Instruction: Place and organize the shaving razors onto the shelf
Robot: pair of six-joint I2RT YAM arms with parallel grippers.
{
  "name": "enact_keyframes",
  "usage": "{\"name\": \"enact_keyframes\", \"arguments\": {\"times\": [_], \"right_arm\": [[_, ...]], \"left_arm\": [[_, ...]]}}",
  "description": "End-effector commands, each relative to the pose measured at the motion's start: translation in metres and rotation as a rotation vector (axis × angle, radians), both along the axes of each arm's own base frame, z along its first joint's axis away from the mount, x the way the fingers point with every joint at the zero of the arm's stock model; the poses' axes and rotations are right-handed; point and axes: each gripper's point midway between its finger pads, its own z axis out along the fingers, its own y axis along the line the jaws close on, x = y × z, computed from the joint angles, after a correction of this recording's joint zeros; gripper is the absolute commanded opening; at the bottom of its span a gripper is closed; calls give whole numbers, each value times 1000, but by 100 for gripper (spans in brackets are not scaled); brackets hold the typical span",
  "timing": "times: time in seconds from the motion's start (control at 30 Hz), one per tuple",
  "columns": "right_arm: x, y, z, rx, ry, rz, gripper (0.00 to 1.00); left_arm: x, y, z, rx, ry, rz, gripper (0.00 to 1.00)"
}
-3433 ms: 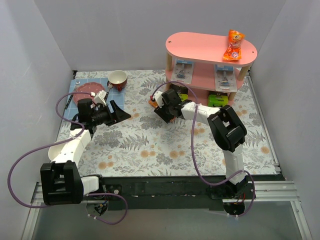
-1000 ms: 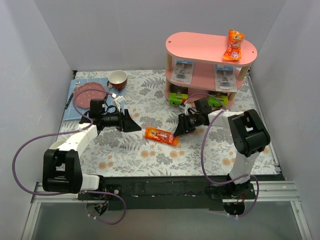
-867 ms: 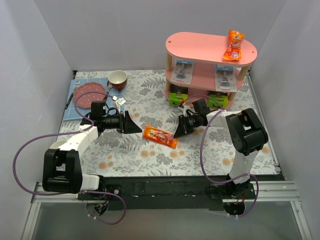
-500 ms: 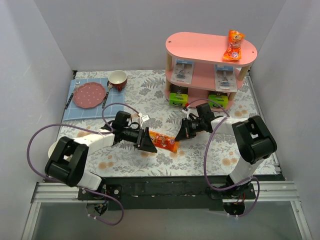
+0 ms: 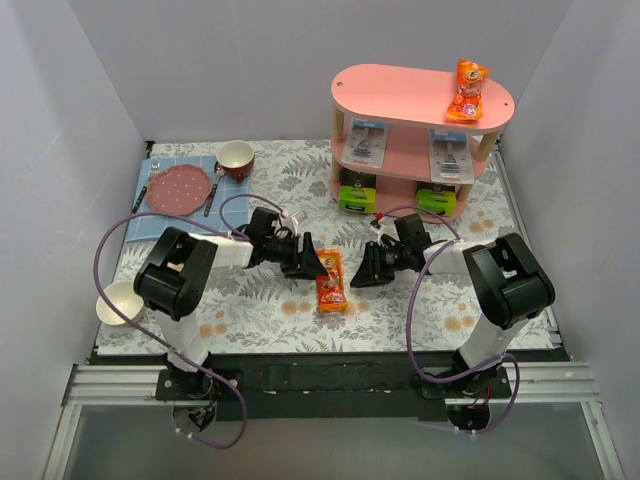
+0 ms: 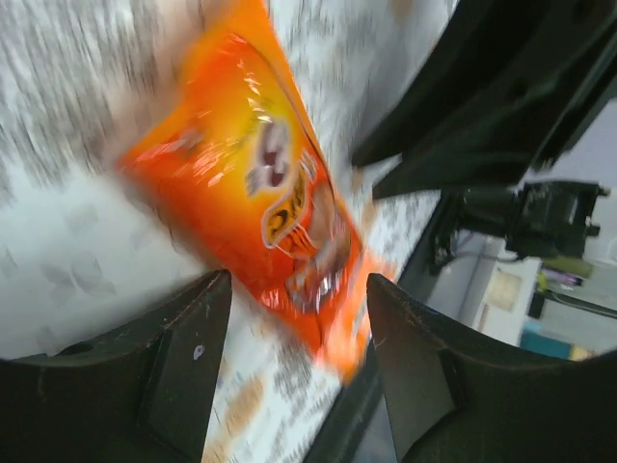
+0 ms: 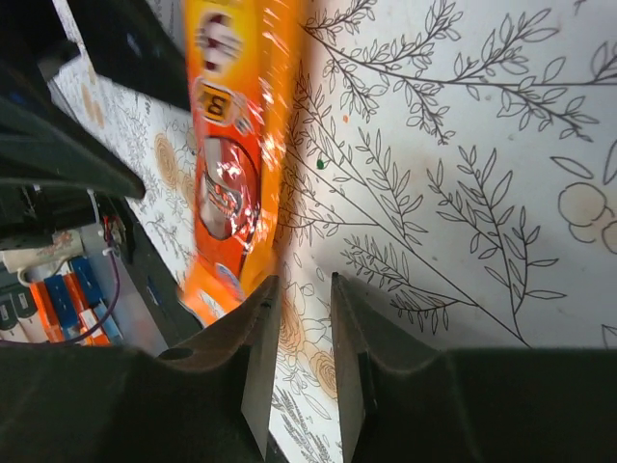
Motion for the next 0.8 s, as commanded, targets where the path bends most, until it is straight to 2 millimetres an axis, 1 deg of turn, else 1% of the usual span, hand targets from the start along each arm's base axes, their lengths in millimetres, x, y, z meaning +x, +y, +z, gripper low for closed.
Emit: {"name": "enact_keyframes", "arguments": {"times": [0.0, 0.1, 0.17, 0.23, 0.3, 0.33, 0.37, 0.4, 0.47, 0.5, 0.53, 0.6, 0.77], "right_arm": [[9, 4, 9, 13, -64, 1, 35], [11, 6, 8, 6, -68, 3, 35], [13, 7, 9, 11, -83, -3, 35], [14, 4, 7, -6, -87, -18, 35], [15, 4, 10, -1, -102, -19, 36], [15, 4, 10, -2, -105, -19, 36], [16, 4, 11, -3, -108, -23, 36], [16, 4, 12, -5, -112, -25, 36], [17, 4, 11, -9, -112, -27, 36], [17, 4, 12, -9, -113, -27, 36], [18, 3, 11, -12, -115, -27, 36], [17, 3, 10, -20, -110, -29, 36], [18, 1, 8, -37, -112, -32, 37]], "left_arm": [[61, -13, 2, 44, -161, 30, 58], [68, -15, -2, 66, -145, 23, 59], [62, -15, -2, 65, -124, 22, 59], [48, -8, -1, 68, -103, 28, 59], [40, -3, 1, 74, -107, 37, 61], [32, 2, 5, 77, -114, 39, 62], [23, 6, 3, 94, -98, 33, 62], [19, 9, 2, 106, -108, 24, 63], [13, 16, 8, 121, -122, 28, 63], [11, 18, 11, 116, -133, 20, 64], [3, 18, 13, 97, -125, -1, 64], [-4, 18, 18, 75, -121, -19, 64], [-19, 22, 8, 75, -63, -17, 62]]}}
